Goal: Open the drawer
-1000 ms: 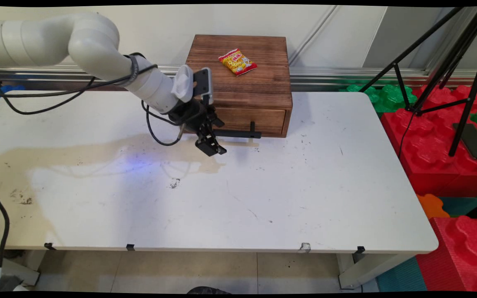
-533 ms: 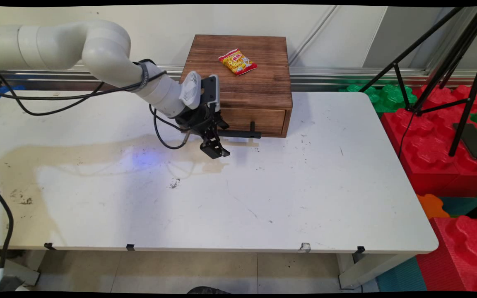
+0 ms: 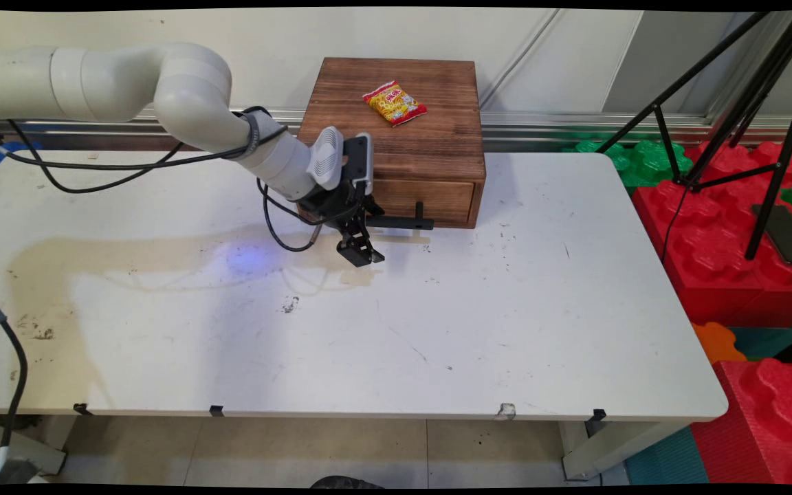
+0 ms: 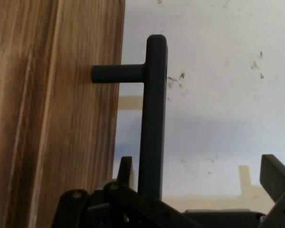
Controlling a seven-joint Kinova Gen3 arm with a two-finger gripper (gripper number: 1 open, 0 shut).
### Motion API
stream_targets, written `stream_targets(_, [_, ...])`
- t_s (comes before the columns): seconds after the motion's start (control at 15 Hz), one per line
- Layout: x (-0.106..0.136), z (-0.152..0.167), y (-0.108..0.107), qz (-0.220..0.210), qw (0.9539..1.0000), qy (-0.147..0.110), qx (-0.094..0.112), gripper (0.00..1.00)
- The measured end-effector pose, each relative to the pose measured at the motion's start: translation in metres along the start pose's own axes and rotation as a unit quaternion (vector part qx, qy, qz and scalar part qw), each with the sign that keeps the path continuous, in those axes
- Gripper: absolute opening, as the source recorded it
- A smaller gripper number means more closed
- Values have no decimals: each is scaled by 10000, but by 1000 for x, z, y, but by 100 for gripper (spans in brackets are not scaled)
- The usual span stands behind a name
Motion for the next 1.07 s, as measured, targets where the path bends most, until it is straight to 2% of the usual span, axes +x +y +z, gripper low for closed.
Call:
stream_targets(0.67, [5, 7, 3, 124, 9999, -4, -70, 100])
stream_targets(1.07, [11, 8, 11, 113, 9997, 21, -204, 100])
